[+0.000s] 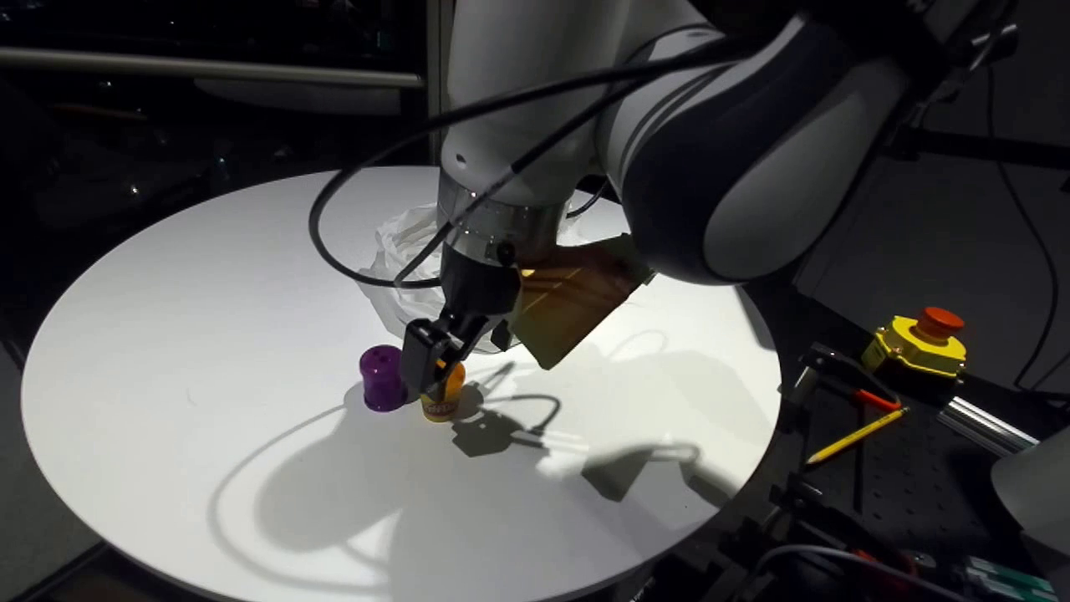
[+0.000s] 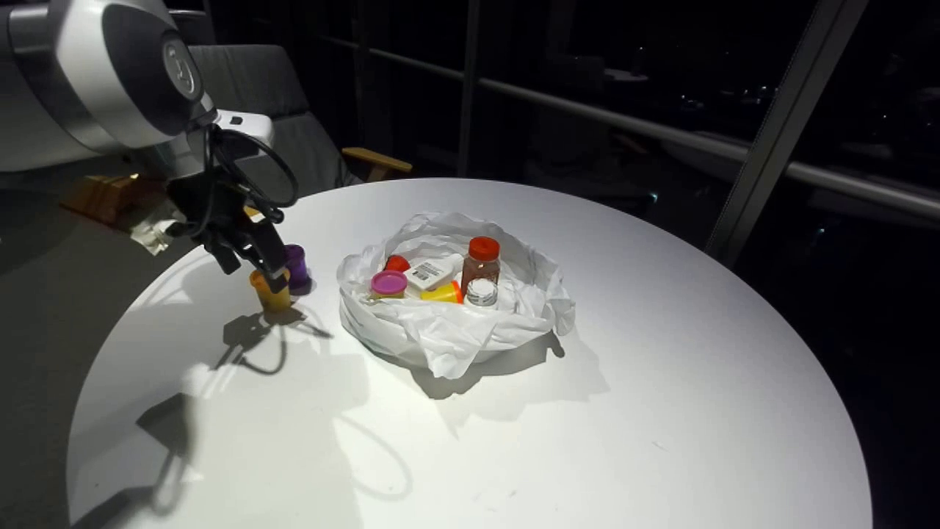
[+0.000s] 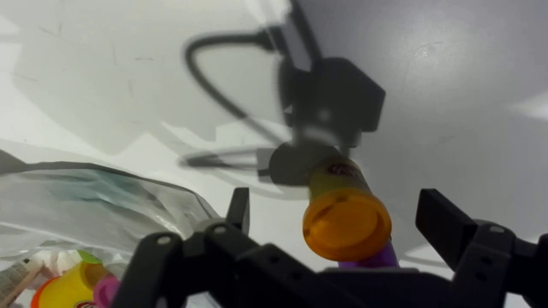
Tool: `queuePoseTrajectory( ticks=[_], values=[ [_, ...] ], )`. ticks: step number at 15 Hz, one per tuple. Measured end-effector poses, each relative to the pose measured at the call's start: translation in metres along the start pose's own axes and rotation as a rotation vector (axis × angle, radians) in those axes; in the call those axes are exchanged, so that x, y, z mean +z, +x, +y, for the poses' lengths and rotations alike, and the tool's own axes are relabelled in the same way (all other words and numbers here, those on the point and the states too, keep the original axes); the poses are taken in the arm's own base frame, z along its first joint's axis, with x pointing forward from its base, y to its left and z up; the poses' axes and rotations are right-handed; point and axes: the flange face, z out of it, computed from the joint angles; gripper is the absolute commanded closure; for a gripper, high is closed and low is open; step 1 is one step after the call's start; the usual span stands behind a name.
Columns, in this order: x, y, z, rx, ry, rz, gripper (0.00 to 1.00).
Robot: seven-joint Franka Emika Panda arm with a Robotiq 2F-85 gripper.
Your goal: Pick up the objects from the table and put them on the plastic
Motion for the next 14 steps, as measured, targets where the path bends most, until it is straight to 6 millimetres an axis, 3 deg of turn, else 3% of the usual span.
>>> queuePoseTrajectory(
  ticks=[4,5,11,14],
  values=[
    [0.021,-0.003,-0.008,-0.140,0.033,0.028,0.00],
    [0.024,-0.002,-0.010,-0.156,0.037,0.033,0.19],
    [0.037,0.009,-0.003,-0.198,0.023,0.044,0.66],
    [0.037,0.014,0.007,-0.196,0.010,0.052,0.76]
  ],
)
